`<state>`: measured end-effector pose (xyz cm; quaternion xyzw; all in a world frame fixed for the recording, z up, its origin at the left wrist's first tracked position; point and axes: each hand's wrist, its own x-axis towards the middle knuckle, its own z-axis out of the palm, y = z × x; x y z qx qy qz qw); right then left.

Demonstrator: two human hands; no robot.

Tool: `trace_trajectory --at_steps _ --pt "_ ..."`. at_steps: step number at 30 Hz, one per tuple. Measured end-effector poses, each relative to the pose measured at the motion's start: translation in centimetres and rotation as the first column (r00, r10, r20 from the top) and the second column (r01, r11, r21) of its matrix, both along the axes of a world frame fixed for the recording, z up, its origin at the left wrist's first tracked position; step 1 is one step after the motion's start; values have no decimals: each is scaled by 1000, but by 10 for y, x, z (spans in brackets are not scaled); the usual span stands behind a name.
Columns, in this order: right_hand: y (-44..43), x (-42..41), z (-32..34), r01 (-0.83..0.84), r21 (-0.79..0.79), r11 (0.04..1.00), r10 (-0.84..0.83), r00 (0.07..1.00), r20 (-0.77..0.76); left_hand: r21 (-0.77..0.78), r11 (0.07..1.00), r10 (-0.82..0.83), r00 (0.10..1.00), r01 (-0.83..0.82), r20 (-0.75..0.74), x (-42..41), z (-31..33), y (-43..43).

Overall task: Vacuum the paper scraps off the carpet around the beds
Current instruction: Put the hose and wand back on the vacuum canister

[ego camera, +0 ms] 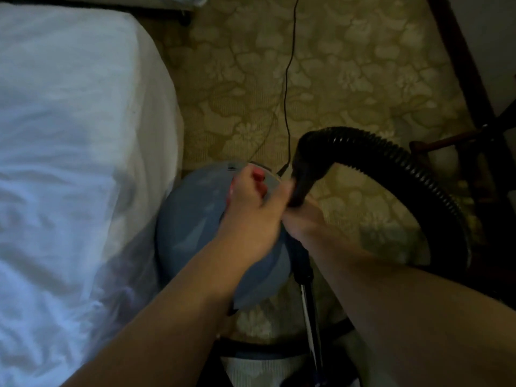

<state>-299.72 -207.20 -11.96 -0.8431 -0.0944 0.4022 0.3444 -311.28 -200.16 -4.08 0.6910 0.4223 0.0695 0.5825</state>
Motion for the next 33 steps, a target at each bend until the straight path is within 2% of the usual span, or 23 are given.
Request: trace_trajectory --at_steps 1,2,3,4,8,16,23,27,30,33 --pt "-2 5 -7 45 15 999 -45 999 -20 100 995 24 983 -6 -180 -12 -25 5" --pt "-3 8 -13 87 22 996 -86 996 -39 173 984 27 929 40 -369 -23 -46 8" --pt "-4 13 -23 93 24 995 -92 995 -45 205 973 15 863 103 -504 -31 -63 8" --pt "-6 17 -30 92 26 995 -90 995 -41 215 965 -1 823 150 -568 -35 -76 5" --pt "-10 42 -53 124 74 990 -121 992 -41 316 936 37 852 153 -522 -24 -109 -2" --pt "-3 87 -71 170 38 985 -167 983 -72 466 862 -13 929 198 -371 29 -129 40" --pt "44 126 -51 239 174 955 -229 970 -76 451 868 -43 936 208 -349 98 -136 78" --pt "73 159 -43 241 170 956 -242 970 -17 438 873 -65 941 214 -331 134 -136 97" --pt "86 179 -46 186 131 974 -189 982 13 437 868 -87 938 236 -335 165 -137 113" --pt "105 203 -47 63 108 992 -79 986 144 421 873 -100 935 246 -339 193 -136 127"
